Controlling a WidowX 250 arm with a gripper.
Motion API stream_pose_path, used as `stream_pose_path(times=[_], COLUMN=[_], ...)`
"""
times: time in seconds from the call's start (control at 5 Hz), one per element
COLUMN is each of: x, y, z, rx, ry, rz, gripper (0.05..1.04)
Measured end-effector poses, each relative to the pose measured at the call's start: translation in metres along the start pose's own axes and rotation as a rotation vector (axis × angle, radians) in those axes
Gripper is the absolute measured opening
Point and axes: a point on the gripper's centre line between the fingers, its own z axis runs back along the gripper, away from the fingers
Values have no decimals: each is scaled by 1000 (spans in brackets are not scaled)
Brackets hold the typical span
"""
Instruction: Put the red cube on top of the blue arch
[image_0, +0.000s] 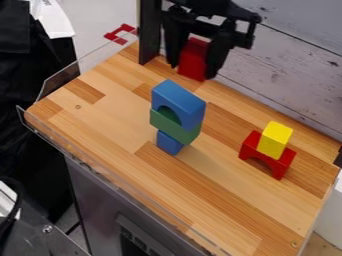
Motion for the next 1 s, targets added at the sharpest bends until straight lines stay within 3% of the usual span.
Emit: stream_pose_path(times=[0.2, 1.0], x=[-8, 2], y=[1, 11], z=[-9, -33], rx=[-4, -46], ry=[36, 83], rz=[-1, -14], gripper=[579, 579])
